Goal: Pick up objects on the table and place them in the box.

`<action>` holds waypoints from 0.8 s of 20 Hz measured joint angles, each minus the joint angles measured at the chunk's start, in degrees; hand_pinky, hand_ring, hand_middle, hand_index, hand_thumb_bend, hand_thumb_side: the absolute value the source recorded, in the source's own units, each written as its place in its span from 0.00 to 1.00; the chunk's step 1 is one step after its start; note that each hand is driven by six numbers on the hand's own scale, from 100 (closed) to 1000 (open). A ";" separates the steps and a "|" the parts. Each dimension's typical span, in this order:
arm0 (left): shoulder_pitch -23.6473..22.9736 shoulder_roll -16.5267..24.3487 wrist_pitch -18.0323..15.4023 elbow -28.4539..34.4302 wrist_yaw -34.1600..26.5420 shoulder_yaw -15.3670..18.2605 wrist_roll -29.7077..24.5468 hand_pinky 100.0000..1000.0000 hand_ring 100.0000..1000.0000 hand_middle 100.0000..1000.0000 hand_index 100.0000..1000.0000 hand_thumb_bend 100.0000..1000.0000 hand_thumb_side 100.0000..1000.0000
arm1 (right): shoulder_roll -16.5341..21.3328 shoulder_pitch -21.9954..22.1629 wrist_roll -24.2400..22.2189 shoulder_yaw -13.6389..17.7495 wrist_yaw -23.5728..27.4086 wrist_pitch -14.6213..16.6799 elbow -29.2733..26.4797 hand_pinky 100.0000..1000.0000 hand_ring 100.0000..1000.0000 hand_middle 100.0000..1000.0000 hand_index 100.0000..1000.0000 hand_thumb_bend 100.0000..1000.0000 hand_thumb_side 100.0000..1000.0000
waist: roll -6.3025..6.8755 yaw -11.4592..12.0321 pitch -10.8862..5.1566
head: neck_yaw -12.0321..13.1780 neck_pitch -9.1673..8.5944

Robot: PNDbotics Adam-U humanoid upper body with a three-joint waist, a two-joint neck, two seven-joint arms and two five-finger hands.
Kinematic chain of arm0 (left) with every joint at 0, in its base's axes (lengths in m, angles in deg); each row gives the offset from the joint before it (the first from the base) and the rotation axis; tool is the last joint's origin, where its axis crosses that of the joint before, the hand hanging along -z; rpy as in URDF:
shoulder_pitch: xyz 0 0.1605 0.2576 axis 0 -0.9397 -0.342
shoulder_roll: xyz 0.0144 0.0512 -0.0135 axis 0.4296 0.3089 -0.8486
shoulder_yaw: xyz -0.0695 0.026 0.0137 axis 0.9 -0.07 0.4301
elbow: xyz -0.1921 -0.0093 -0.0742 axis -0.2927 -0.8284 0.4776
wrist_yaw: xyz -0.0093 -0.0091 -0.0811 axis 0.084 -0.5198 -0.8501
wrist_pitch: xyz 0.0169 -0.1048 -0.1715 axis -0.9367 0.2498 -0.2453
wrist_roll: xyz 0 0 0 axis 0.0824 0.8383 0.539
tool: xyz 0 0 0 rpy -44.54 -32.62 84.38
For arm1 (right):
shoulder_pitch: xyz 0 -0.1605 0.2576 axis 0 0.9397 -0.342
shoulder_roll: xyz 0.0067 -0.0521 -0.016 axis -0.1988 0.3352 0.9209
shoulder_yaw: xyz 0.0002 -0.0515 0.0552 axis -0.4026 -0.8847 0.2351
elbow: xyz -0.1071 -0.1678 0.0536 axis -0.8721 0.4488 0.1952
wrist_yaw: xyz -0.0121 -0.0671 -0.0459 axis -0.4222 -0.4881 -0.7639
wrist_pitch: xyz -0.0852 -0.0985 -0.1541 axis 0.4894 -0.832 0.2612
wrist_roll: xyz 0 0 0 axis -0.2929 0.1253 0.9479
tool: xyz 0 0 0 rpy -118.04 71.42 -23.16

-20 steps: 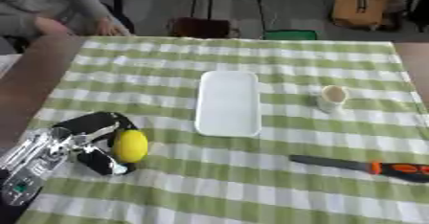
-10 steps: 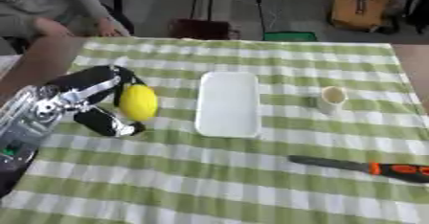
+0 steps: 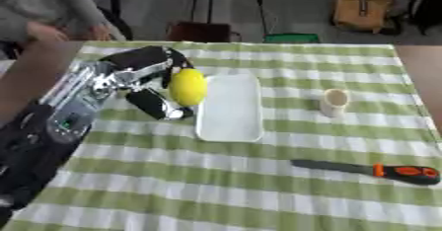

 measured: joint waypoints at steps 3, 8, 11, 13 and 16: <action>1.76 -3.84 -1.92 -7.74 5.31 -0.66 4.71 0.24 0.47 0.66 0.71 0.29 0.32 | -0.03 -0.04 -0.07 -0.21 0.03 -0.02 0.00 0.58 0.59 0.69 0.81 0.38 0.71 | -0.03 -0.12 0.00 | 0.00 0.02; 2.05 -7.68 -4.43 -16.82 12.03 -0.20 12.78 0.50 0.60 0.73 0.77 0.39 0.45 | -0.06 -0.06 -0.13 -0.22 0.06 -0.07 0.00 0.58 0.59 0.69 0.81 0.38 0.71 | -0.29 -0.15 0.00 | -0.01 0.02; 2.25 -9.06 -4.89 -19.99 14.68 1.10 16.82 0.67 0.72 0.79 0.83 0.58 0.62 | -0.09 -0.07 -0.14 -0.22 0.07 -0.07 0.00 0.58 0.59 0.69 0.81 0.38 0.71 | -0.34 -0.15 0.00 | -0.03 0.03; 2.24 -9.75 -5.13 -20.69 16.06 1.91 20.11 0.73 0.76 0.81 0.85 0.67 0.74 | -0.11 -0.08 -0.14 -0.22 0.08 -0.07 0.00 0.58 0.59 0.69 0.81 0.38 0.71 | -0.45 -0.14 0.00 | -0.05 0.03; 2.23 -9.86 -4.95 -20.13 16.94 2.99 25.37 0.74 0.77 0.82 0.86 0.71 0.78 | -0.27 -0.08 -0.14 -0.22 0.08 -0.07 0.01 0.58 0.59 0.69 0.81 0.38 0.71 | -0.55 -0.09 0.00 | -0.06 0.03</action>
